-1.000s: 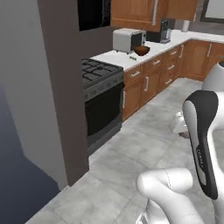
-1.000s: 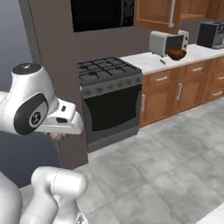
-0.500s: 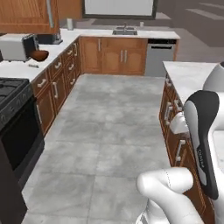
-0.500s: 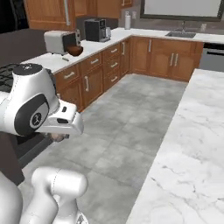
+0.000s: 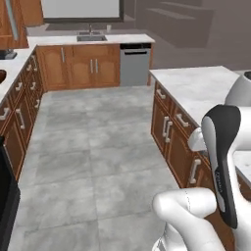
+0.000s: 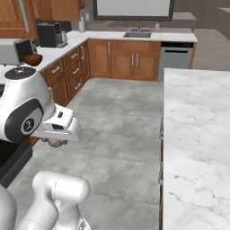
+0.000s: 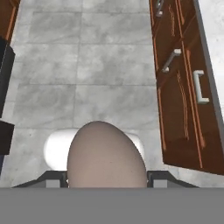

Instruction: Pick the egg and butter from the fridge and place them by the bowl for mixing.

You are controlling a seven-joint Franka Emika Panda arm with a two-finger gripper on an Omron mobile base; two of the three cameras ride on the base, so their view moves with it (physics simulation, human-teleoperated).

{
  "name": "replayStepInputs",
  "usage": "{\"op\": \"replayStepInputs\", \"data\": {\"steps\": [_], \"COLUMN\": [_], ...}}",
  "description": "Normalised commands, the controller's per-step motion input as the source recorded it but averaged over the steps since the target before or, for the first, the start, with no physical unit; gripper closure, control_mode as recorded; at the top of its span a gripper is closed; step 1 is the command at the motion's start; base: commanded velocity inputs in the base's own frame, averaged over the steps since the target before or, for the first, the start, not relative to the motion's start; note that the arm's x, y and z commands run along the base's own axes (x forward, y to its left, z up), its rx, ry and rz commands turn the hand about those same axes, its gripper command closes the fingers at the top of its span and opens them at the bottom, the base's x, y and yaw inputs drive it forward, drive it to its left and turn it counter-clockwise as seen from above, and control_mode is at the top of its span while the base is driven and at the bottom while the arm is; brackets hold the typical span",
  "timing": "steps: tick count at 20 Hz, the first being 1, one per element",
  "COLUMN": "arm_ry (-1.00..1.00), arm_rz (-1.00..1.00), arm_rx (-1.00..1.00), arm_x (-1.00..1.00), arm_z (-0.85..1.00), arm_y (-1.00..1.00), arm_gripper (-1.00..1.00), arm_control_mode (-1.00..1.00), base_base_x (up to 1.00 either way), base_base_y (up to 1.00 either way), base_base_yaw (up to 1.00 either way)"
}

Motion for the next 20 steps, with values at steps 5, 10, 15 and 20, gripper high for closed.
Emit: {"op": "replayStepInputs", "data": {"steps": [5,10,15,20], "arm_ry": [0.00,0.00,0.00,0.00], "arm_rz": [0.00,0.00,0.00,0.00], "arm_rx": [0.00,0.00,0.00,0.00], "arm_x": [0.00,0.00,0.00,0.00], "arm_z": [0.00,0.00,0.00,0.00], "arm_y": [0.00,0.00,0.00,0.00], "arm_gripper": [1.00,1.00,1.00,1.00], "arm_control_mode": [1.00,1.00,1.00,1.00], "base_base_x": [1.00,1.00,1.00,1.00], "base_base_y": [-0.10,0.09,0.26,0.50], "base_base_yaw": [0.00,0.03,0.06,0.09]}}
